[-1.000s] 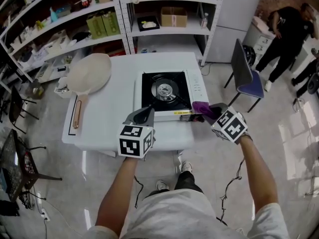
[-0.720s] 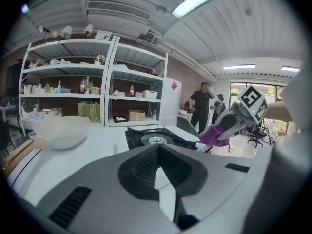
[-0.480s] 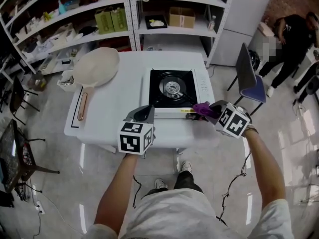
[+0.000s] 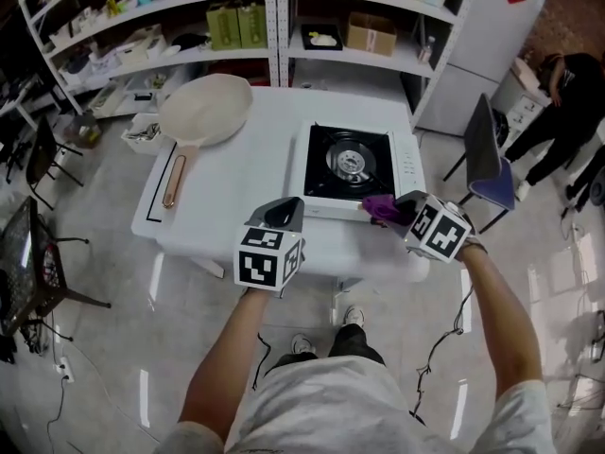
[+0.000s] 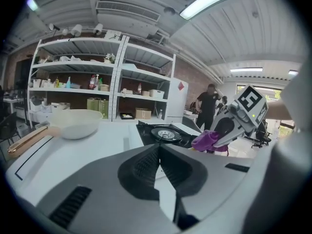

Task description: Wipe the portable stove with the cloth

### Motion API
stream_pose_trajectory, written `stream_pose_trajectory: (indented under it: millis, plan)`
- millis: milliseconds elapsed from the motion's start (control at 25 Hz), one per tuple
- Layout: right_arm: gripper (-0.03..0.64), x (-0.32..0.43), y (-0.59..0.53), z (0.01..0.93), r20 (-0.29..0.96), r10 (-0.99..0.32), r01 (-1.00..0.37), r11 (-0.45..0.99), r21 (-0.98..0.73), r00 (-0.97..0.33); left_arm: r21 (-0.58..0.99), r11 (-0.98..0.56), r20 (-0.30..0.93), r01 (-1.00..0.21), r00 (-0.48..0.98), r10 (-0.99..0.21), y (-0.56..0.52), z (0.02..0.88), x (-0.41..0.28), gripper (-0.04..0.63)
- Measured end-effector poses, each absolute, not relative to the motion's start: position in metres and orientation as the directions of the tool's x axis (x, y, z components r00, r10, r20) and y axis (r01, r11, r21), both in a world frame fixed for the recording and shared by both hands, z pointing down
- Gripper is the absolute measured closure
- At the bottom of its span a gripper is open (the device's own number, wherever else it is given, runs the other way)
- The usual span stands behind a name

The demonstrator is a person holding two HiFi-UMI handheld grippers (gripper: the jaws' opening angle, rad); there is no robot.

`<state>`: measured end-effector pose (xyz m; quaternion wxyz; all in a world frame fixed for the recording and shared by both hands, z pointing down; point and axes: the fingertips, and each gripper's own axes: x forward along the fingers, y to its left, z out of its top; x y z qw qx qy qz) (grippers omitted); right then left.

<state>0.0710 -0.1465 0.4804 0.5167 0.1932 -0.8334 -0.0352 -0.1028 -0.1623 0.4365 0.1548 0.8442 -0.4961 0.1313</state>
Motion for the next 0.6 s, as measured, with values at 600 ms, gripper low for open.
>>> stream_pose_trajectory:
  millis: [600]
  plan:
    - [0.554,-0.019,-0.150,0.481,0.845,-0.267,-0.173,0.962,0.210,-0.463,0.129,-0.385,0.367,-0.914,0.405,-0.838,-0.152,0.435,-0.149,0.591]
